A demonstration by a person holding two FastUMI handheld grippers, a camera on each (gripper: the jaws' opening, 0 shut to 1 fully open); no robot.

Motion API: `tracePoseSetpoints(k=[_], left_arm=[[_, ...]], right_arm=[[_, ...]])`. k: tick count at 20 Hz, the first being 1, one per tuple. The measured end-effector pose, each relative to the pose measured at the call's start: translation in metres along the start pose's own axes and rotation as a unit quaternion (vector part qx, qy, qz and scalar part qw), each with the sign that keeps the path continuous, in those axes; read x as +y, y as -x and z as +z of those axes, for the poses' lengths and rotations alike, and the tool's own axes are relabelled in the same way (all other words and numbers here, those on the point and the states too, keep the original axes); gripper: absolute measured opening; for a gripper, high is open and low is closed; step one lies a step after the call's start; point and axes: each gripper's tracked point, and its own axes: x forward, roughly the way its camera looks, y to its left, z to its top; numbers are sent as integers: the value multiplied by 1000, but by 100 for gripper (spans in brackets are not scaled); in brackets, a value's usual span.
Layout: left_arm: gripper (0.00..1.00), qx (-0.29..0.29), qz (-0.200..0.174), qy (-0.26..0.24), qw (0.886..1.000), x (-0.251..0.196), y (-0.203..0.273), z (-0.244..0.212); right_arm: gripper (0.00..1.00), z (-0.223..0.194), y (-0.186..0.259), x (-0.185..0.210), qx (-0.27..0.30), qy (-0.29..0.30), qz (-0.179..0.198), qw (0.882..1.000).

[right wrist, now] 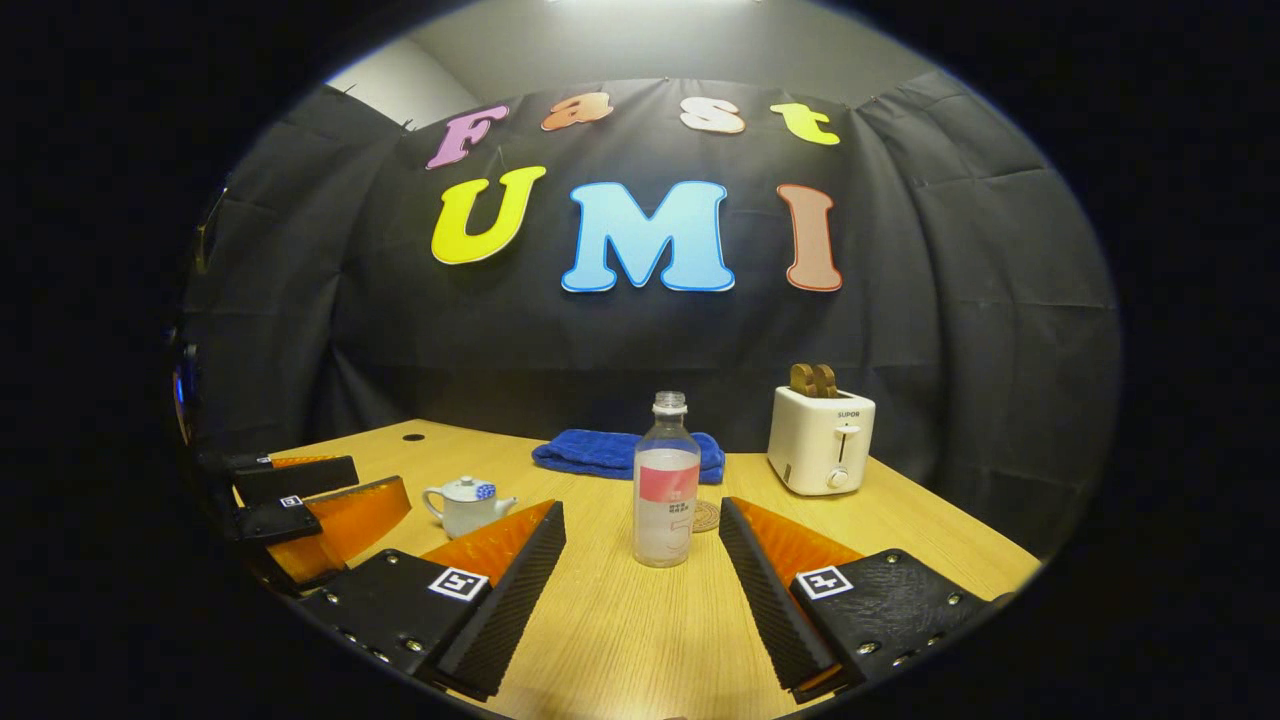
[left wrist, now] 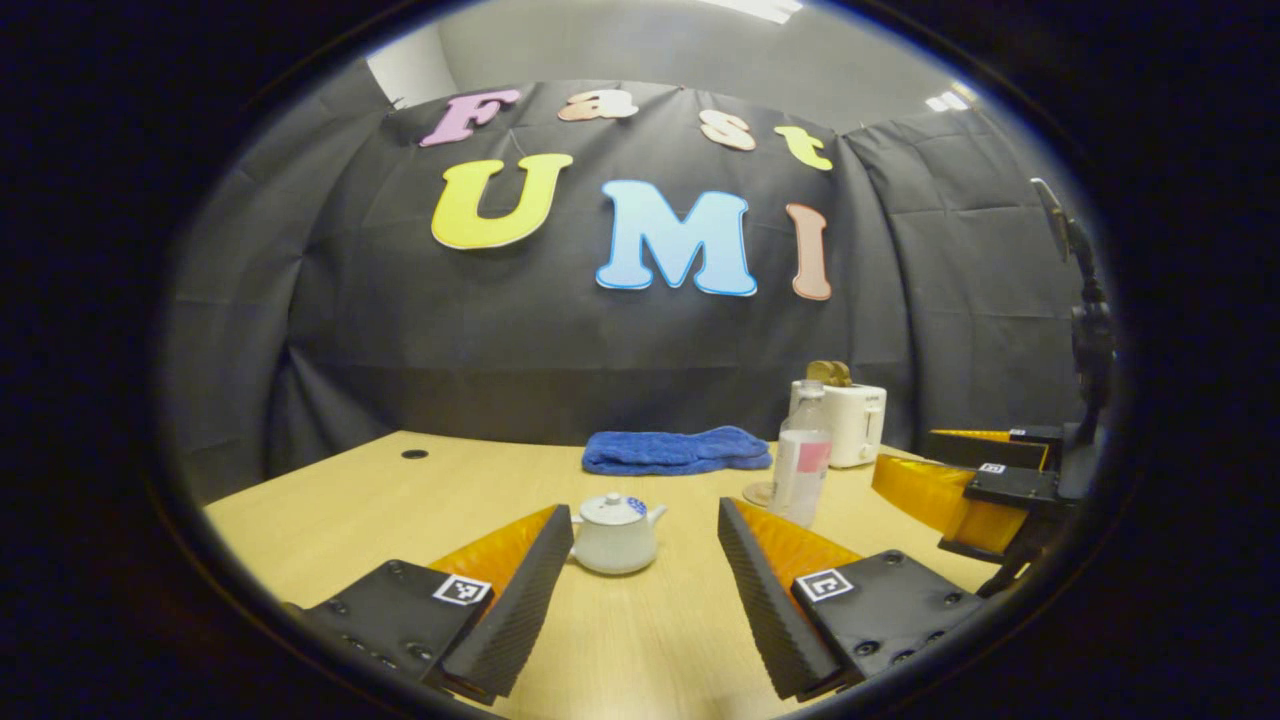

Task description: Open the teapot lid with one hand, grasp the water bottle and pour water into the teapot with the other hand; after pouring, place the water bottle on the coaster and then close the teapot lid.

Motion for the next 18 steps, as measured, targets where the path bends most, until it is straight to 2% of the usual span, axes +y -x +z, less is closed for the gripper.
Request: tracePoseSetpoints(k=[7,13,18], left_arm=[[97,1,-11,-24,1000,7,-46,6],[96,1,-35,-33,999,10,-81,5],[96,-3,-30,-34,999,21,-110,14]], right_arm=[[96,-15,-34,-10,36,-5,-12,999],[96,-3,-68,-18,44,0,-27,999],[96,8,-97,-17,49,12,-32,998]])
